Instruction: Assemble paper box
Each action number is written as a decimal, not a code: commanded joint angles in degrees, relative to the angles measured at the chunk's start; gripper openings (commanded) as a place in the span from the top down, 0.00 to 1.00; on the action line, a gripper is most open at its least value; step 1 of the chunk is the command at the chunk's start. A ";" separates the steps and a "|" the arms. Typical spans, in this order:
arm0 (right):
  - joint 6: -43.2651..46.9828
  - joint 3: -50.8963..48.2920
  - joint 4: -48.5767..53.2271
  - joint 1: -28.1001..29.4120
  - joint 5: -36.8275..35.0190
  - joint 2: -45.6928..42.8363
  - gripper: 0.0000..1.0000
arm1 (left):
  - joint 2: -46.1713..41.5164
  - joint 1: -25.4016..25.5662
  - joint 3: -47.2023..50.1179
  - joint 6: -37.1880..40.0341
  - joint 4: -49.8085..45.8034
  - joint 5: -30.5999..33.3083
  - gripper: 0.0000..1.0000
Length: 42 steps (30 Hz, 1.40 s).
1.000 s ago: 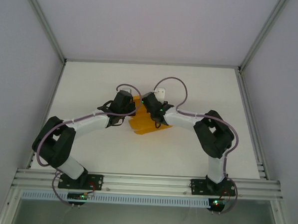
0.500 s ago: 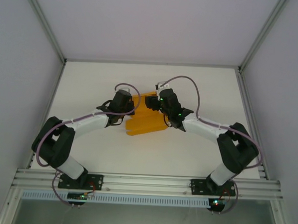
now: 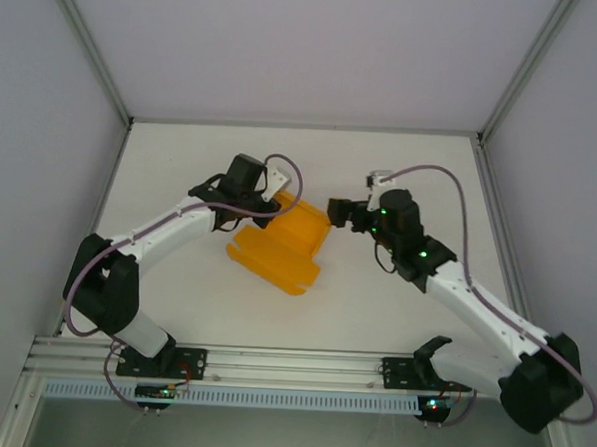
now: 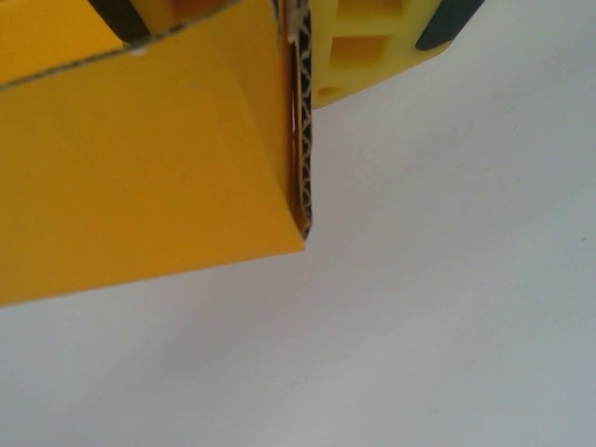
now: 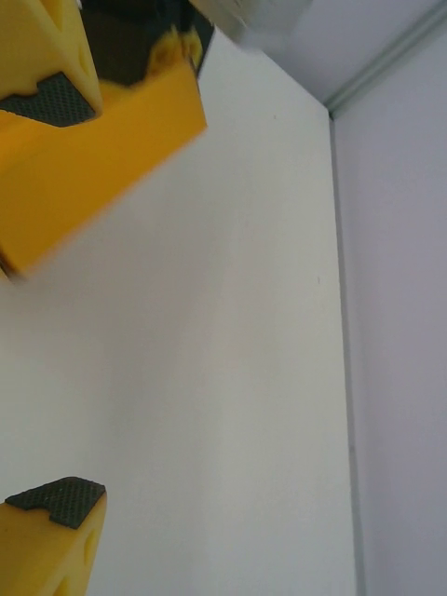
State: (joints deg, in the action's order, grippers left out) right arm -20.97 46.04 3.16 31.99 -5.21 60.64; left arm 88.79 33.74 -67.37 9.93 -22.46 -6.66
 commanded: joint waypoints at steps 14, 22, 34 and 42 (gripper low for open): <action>-6.06 -4.36 20.13 -10.55 2.99 -11.00 0.01 | 16.38 9.91 -14.38 24.64 -25.32 11.75 1.00; -6.36 -5.43 18.73 -13.90 5.84 -10.63 0.01 | 32.07 16.86 -20.12 21.89 -18.52 33.92 1.00; -7.75 -8.32 16.85 -18.55 10.11 -11.16 0.01 | 38.36 18.31 -18.58 23.23 -12.78 36.02 0.97; -7.28 -9.03 16.46 -20.28 13.54 -11.33 0.01 | 28.62 18.05 -16.57 24.97 -14.88 31.99 0.47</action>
State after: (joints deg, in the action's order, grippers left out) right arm -27.70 38.00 20.32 12.21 6.04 50.13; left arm 120.33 51.48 -85.86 34.39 -35.83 30.76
